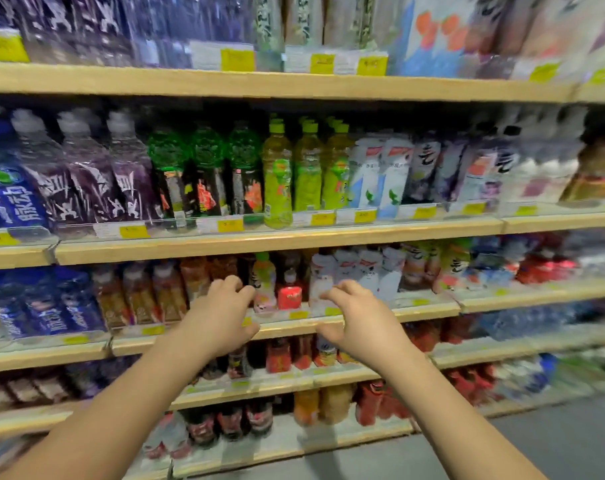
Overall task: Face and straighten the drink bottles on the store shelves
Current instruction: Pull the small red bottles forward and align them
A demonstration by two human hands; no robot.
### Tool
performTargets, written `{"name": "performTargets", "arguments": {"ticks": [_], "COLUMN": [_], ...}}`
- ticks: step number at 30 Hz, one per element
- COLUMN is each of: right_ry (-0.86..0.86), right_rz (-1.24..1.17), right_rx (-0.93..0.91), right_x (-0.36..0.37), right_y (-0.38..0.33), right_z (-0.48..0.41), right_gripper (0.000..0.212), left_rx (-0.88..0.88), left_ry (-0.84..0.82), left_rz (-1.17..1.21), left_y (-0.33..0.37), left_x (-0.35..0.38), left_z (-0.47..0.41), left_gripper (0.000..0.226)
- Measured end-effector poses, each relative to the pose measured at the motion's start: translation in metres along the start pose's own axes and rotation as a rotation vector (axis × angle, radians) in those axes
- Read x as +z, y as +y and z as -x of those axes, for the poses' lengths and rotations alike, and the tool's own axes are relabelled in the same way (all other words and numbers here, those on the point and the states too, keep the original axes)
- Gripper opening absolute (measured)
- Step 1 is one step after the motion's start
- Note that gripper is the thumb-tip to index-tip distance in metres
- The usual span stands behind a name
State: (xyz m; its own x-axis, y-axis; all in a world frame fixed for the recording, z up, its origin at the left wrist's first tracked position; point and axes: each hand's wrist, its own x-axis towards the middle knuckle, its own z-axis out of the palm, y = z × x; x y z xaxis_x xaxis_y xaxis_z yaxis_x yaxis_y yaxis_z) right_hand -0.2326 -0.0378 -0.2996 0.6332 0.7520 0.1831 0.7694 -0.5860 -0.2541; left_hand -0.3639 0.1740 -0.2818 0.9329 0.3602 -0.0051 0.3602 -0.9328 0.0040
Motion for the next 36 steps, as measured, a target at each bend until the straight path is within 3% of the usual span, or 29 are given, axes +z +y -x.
{"name": "performTargets", "arguments": {"ticks": [7, 14, 22, 36], "right_ry": [0.034, 0.009, -0.034, -0.052], "right_rz": [-0.044, -0.075, -0.115, -0.186], "right_rx": [0.012, 0.006, -0.02, 0.001], "right_x": [-0.036, -0.039, -0.011, 0.084], "right_y": [0.089, 0.12, 0.109, 0.073], "right_z": [0.048, 0.057, 0.024, -0.078], "right_gripper": [0.054, 0.055, 0.055, 0.055], "left_rx": [0.014, 0.013, -0.034, -0.099], "left_ry": [0.003, 0.004, -0.025, -0.117], "left_rz": [0.023, 0.037, 0.042, 0.083], "left_y": [0.111, 0.145, 0.116, 0.005], "left_x": [0.001, 0.02, 0.054, 0.131], "left_z": [-0.004, -0.002, -0.009, -0.063], "left_gripper": [0.06, 0.061, 0.06, 0.064]}}
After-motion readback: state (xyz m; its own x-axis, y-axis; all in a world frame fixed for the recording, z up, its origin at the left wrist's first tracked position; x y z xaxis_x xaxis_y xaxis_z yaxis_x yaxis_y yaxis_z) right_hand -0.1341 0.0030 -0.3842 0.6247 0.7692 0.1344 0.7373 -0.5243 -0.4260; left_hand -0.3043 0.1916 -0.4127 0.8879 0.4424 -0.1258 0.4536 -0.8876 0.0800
